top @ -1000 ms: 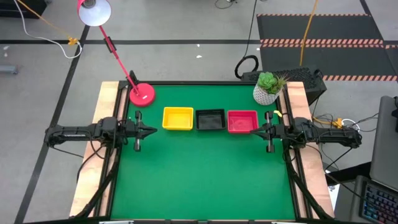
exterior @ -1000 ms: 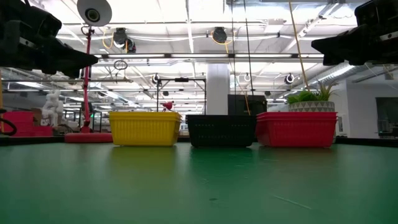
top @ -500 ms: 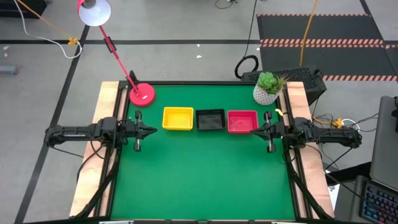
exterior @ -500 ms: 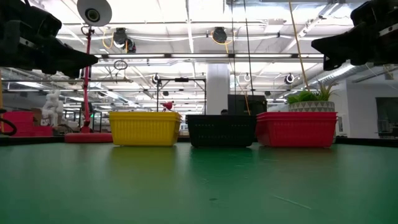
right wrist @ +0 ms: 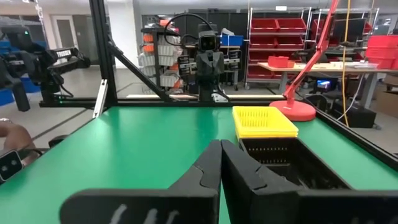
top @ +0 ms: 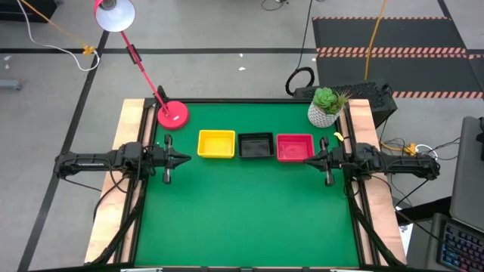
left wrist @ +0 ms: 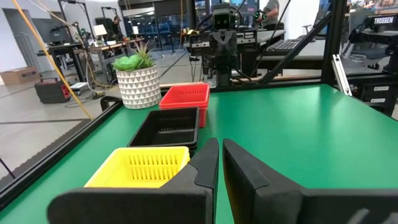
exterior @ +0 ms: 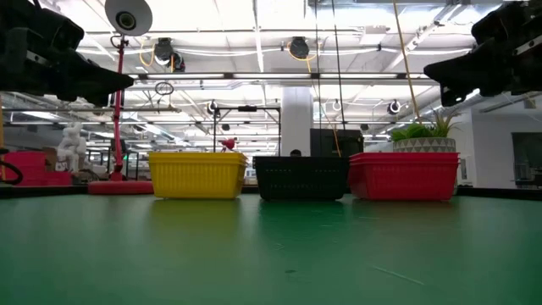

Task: Stack baskets by color
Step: Return to Home Position

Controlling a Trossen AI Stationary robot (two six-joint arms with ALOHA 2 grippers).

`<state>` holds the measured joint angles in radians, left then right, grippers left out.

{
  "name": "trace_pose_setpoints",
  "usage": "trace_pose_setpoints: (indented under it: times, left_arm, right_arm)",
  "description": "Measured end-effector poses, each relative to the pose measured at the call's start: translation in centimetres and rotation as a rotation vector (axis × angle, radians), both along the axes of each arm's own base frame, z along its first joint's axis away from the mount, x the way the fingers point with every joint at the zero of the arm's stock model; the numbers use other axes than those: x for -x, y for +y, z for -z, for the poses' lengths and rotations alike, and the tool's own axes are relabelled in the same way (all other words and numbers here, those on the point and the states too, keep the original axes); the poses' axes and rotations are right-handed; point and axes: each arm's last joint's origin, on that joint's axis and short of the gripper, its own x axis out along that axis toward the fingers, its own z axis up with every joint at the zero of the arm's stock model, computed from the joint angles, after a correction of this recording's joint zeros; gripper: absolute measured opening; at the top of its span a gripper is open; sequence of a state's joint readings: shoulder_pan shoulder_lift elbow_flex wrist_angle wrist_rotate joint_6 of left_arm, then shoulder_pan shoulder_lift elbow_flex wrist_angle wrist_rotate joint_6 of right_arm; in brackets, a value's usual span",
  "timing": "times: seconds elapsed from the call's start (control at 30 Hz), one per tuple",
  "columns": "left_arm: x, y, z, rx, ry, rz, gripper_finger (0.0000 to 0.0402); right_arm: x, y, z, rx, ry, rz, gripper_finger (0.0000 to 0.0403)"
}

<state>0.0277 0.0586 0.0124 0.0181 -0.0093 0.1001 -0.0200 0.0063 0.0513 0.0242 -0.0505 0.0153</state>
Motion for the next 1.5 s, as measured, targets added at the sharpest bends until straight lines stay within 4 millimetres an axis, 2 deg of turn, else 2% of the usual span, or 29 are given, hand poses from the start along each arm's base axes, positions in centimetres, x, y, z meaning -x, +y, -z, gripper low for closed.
trace_pose_setpoints:
  times: [1.5]
  left_arm:
    - [0.0, 0.0, 0.0, 0.0, 0.0, 0.0, 0.0026]
  right_arm:
    - [0.02, 0.01, -0.35, 0.005, -0.036, -0.003, 0.0]
